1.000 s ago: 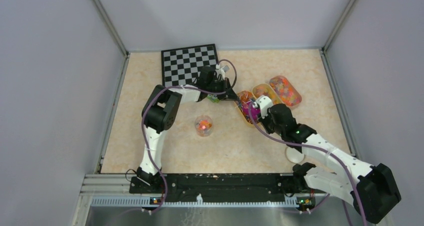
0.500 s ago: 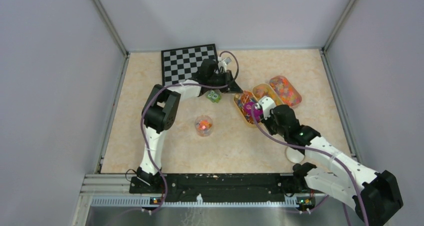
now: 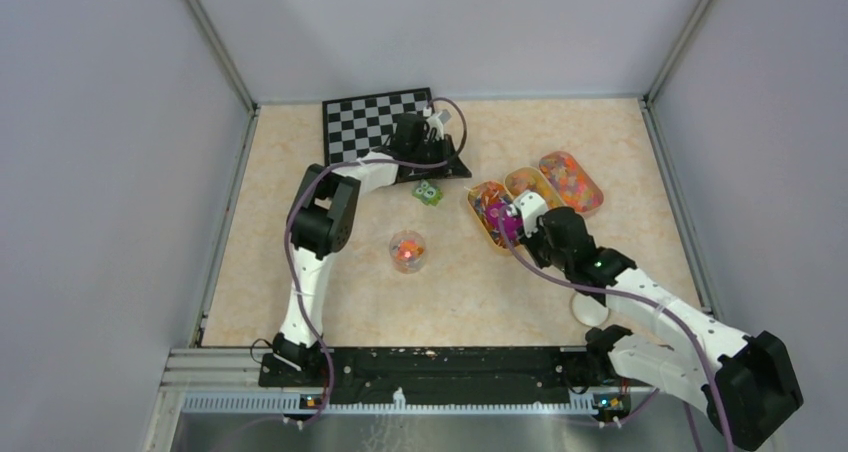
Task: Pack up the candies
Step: Scoop the fake candies from the storage box.
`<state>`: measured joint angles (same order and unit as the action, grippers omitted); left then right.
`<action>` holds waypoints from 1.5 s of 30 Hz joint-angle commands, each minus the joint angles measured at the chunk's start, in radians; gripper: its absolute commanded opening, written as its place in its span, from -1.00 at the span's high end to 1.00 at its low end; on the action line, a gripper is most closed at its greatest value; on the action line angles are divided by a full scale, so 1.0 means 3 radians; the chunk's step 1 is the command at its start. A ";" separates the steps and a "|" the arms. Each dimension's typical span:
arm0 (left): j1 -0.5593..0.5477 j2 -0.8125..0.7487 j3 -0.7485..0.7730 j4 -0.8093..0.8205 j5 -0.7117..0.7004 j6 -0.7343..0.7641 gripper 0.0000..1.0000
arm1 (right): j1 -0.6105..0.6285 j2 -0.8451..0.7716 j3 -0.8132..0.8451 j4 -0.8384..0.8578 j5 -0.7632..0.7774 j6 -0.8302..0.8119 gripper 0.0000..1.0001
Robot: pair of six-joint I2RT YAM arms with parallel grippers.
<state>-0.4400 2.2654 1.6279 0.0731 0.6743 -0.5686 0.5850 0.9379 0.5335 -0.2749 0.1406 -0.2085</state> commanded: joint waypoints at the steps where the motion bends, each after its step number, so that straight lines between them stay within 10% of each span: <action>1: -0.0029 0.0161 0.0072 -0.0027 -0.0018 0.0045 0.68 | -0.0047 0.0107 0.0164 -0.0156 -0.0012 -0.0011 1.00; 45: -0.0065 0.0173 -0.0154 0.0369 0.0332 -0.0109 0.68 | -0.0045 0.0733 0.1992 -0.2447 0.0045 -0.0173 1.00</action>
<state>-0.4541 2.3329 1.5929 0.1356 0.7448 -0.6029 0.5831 1.1511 1.0672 -0.9260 0.1406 -0.2874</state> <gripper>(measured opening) 0.159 0.252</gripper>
